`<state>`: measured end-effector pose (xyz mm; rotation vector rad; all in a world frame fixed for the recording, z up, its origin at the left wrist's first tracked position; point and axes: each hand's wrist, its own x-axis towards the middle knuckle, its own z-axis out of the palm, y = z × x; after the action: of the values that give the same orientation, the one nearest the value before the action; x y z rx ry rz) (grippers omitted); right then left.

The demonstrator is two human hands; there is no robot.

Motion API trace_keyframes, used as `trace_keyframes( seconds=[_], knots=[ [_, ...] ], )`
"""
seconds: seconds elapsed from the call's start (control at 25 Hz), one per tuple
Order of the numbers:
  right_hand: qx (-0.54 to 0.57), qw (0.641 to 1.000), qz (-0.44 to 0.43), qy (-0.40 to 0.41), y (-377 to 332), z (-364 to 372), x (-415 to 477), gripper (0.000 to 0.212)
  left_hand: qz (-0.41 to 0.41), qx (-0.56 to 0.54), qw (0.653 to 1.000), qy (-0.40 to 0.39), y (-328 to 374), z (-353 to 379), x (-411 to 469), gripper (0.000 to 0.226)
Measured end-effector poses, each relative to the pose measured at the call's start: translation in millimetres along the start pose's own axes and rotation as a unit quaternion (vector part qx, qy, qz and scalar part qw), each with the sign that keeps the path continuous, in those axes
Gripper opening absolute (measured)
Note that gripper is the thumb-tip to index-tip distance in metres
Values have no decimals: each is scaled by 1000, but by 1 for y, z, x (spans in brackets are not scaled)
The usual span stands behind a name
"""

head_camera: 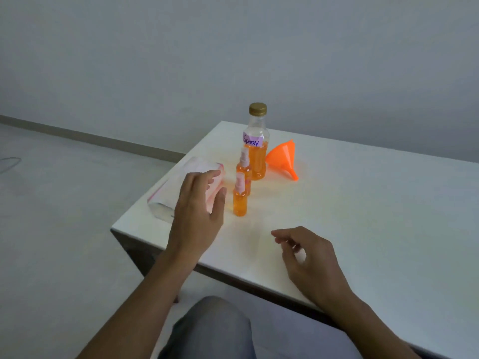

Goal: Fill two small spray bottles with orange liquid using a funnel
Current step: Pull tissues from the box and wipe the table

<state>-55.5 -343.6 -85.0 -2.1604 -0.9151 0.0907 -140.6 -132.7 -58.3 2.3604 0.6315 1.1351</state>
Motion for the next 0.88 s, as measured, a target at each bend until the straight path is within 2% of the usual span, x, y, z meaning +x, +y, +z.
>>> trace_keyframes(
  seconds=[0.08, 0.16, 0.24, 0.32, 0.6, 0.72, 0.88],
  knots=[
    [-4, 998, -66, -7, -22, 13, 14, 28, 23, 96, 995, 18, -14, -22, 1, 40],
    [3, 991, -132, -11, -46, 28, 32, 28, -12, 186, 982, -30, -34, -35, 2, 47],
    [1, 985, -173, -19, -71, 43, 54, 29, -47, 221, 971, -79, -46, -43, 2, 57],
    [-14, 982, -184, -39, -94, 59, 77, 32, -78, 206, 971, -94, -51, -49, 2, 59],
    [-90, 977, -150, -124, -125, 92, 148, 50, -121, 160, 976, -79, -64, -54, 9, 42],
    [-88, 977, -161, -113, -124, 90, 153, 50, -105, 141, 983, -59, -73, -62, 14, 42],
    [-68, 974, -200, -82, -130, 86, 152, 37, -31, 159, 986, -40, -72, -74, 21, 48]
  ],
)
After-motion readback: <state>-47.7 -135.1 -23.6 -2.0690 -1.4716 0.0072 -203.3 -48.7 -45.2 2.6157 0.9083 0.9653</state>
